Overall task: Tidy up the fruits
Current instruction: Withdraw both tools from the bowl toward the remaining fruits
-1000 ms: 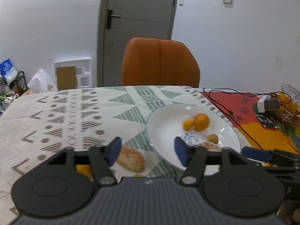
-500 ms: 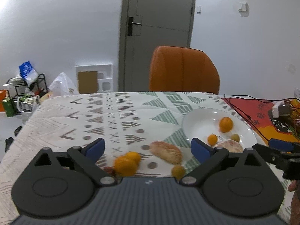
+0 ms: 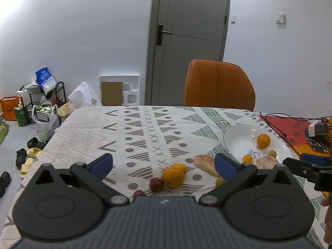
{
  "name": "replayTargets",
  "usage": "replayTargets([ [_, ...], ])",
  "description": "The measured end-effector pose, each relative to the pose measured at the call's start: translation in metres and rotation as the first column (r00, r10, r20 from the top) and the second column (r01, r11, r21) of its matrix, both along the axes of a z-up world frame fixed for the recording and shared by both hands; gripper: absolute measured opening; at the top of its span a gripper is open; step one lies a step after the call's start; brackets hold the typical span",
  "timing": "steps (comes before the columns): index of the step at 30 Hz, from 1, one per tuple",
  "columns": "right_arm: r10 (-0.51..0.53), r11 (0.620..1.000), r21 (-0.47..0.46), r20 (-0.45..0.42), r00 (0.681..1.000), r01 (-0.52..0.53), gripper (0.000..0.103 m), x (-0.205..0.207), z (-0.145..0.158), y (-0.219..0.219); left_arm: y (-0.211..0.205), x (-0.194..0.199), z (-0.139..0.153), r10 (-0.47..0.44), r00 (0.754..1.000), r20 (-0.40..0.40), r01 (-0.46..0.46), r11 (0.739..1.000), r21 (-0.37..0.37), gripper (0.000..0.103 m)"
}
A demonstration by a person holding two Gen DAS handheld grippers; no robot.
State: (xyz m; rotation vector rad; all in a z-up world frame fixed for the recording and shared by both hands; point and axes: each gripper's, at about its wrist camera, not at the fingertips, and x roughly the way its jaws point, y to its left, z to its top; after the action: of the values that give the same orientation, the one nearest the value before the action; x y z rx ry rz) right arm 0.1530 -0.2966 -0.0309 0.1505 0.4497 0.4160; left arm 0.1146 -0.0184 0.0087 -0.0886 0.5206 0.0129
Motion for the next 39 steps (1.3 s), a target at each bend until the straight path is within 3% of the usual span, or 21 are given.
replayTargets([
  [20, 0.107, 0.994, -0.036, 0.014, 0.994, -0.107, 0.102, -0.008, 0.007, 0.035, 0.048, -0.018, -0.012, 0.076, 0.997, -0.021, -0.077, 0.996, -0.053, 0.101],
  [32, 0.181, 0.982, -0.055, -0.031, 0.983, -0.182, 0.077, -0.003, -0.002, 0.058, 0.053, -0.009, -0.035, 0.075, 0.996, -0.057, -0.08, 0.993, -0.092, 0.083],
  [39, 0.207, 0.975, -0.067, -0.057, 0.977, -0.21, 0.07, 0.004, -0.009, 0.07, 0.047, 0.003, -0.052, 0.05, 0.994, -0.095, -0.059, 0.993, -0.104, 0.074],
])
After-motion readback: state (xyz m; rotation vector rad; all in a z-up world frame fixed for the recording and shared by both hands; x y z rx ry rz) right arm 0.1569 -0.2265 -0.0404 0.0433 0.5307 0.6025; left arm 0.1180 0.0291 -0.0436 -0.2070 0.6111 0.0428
